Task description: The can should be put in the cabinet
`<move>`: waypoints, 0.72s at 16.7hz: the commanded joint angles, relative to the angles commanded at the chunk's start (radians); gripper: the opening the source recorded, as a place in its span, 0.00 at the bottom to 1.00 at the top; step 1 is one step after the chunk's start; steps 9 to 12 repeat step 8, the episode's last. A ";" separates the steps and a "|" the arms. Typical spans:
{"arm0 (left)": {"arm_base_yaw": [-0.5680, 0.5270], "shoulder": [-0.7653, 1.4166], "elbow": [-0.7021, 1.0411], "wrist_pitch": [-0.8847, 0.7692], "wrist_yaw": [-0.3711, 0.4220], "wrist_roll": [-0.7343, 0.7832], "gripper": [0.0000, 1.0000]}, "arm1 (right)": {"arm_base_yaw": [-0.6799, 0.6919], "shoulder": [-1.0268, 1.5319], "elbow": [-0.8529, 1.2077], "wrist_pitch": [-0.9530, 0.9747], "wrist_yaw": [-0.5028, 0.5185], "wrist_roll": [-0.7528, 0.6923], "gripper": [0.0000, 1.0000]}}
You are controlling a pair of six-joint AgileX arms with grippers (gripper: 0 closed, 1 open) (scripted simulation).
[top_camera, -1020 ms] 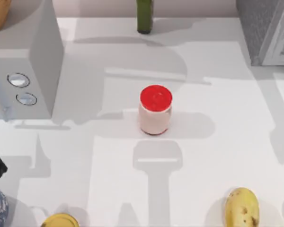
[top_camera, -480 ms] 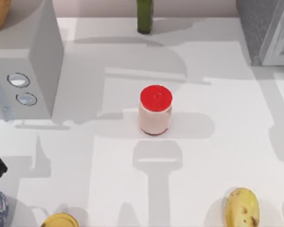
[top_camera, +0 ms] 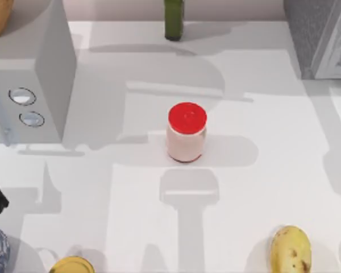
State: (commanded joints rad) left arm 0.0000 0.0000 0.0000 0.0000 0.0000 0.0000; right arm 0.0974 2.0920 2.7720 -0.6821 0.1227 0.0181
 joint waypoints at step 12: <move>0.000 0.000 0.000 0.000 0.000 0.000 1.00 | 0.000 0.000 0.000 0.000 0.000 0.000 1.00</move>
